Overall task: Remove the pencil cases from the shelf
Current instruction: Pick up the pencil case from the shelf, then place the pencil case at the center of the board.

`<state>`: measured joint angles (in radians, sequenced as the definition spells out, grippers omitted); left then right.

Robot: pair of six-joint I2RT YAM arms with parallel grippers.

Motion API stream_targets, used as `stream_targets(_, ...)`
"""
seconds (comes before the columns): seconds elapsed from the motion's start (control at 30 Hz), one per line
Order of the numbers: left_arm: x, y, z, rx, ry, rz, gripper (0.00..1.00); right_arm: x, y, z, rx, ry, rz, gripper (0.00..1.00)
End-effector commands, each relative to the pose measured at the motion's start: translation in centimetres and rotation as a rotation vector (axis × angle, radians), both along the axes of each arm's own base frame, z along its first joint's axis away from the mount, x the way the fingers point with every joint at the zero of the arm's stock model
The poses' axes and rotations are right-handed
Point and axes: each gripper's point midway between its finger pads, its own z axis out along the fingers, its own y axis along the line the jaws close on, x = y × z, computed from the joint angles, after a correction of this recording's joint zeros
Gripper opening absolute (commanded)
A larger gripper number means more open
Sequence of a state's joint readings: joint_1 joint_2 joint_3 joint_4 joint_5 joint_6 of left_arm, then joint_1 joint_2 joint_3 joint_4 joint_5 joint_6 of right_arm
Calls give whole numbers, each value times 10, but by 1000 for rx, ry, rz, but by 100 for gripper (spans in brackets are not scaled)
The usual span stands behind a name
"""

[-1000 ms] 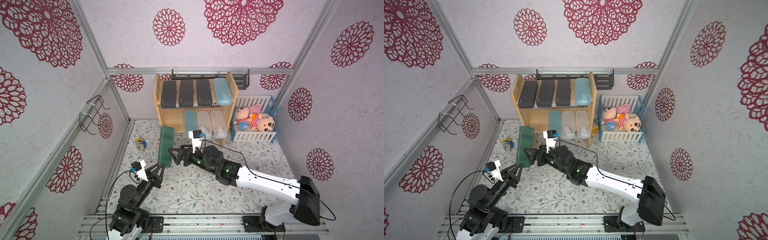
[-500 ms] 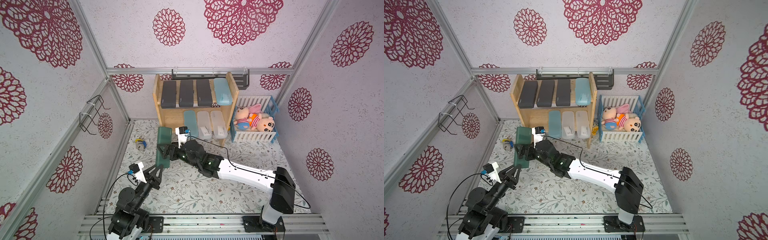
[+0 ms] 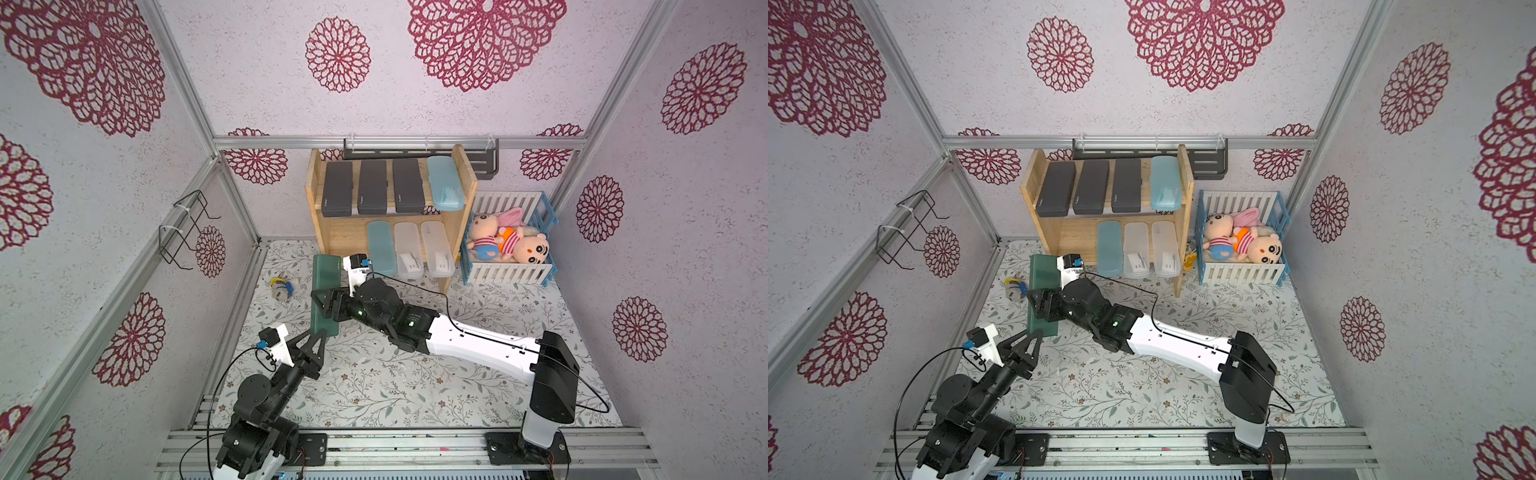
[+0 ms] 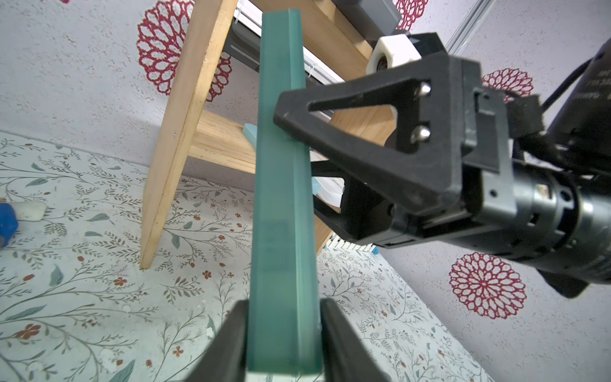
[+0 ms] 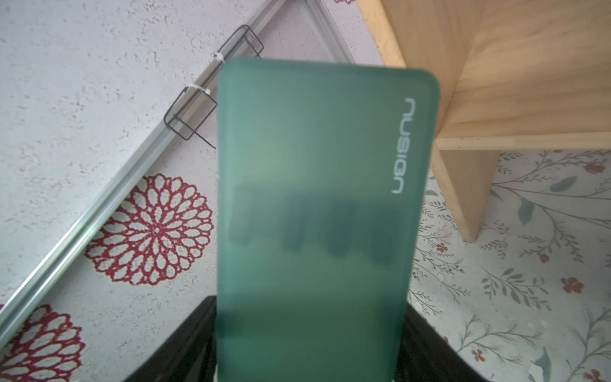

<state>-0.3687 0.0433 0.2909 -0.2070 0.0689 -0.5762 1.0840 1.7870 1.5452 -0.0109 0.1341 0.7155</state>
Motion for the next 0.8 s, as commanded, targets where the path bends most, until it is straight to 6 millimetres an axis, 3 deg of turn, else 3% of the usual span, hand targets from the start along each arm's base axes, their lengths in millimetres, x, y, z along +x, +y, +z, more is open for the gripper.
stream_targets(0.0,-3,4,17,-8,-50,17,77,2,-20,17,-34,-47,-20,55)
stream_targets(0.03,-2,4,16,-6,-45,23,97,2,-28,16,-56,-54,-27,55)
stream_targets(0.13,-2,7,17,-7,-43,38,97,4,-65,9,-168,-67,-46,54)
stream_targets(0.23,-1,12,15,-8,-28,68,97,-1,-119,-16,-343,-55,-61,54)
stream_targets(0.33,0,16,14,-13,-22,88,97,-5,-187,-41,-459,-18,-98,54)
stream_targets(0.47,2,17,12,-16,-15,101,97,2,-282,-55,-599,26,-210,53)
stream_targets(0.57,5,16,11,-11,-8,101,97,6,-335,-77,-720,94,-283,55)
stream_targets(0.67,8,14,11,-9,-3,95,97,6,-370,-111,-806,172,-310,56)
stream_targets(0.77,10,13,12,-13,-2,96,97,17,-386,-127,-842,202,-305,55)
